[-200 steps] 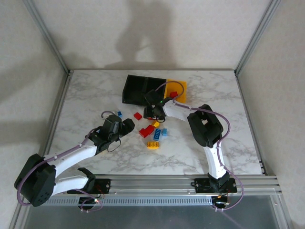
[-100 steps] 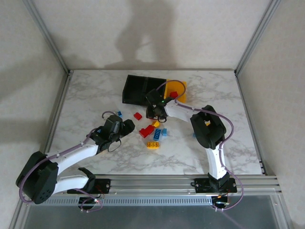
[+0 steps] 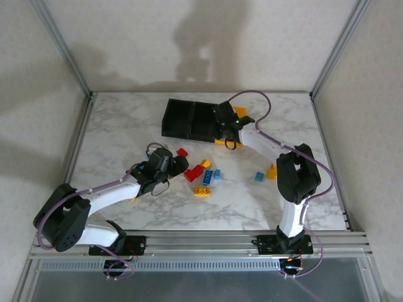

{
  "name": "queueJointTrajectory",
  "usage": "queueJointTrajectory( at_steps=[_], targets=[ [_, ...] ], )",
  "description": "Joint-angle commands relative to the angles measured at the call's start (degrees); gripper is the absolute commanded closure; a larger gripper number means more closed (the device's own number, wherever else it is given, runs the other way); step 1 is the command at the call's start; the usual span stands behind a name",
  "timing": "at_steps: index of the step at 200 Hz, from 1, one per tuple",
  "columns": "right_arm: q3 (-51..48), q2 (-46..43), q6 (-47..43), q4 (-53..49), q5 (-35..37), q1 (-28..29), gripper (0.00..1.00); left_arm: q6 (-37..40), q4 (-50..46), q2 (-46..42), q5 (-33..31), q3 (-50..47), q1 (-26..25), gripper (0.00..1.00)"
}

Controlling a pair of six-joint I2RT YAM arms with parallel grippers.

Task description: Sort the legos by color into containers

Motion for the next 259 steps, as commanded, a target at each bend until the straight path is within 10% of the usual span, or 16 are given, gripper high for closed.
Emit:
queueJointTrajectory(
  at_steps=[1, 121, 259],
  targets=[
    [3.8, 1.2, -1.9, -1.6, 1.8, -2.6, 0.52, 1.4, 1.8, 1.3, 0.7, 3.5, -1.1, 0.25],
    [26.8, 19.6, -2.4, -5.6, 0.7, -10.0, 0.50, 1.0, 0.7, 2.2, 0.1, 4.6, -2.1, 0.26],
    [29.5, 22.3, -1.2, -6.1, 0.3, -10.8, 0.34, 1.4, 0.0, 3.0, 0.0, 4.9, -2.1, 0.26]
  ],
)
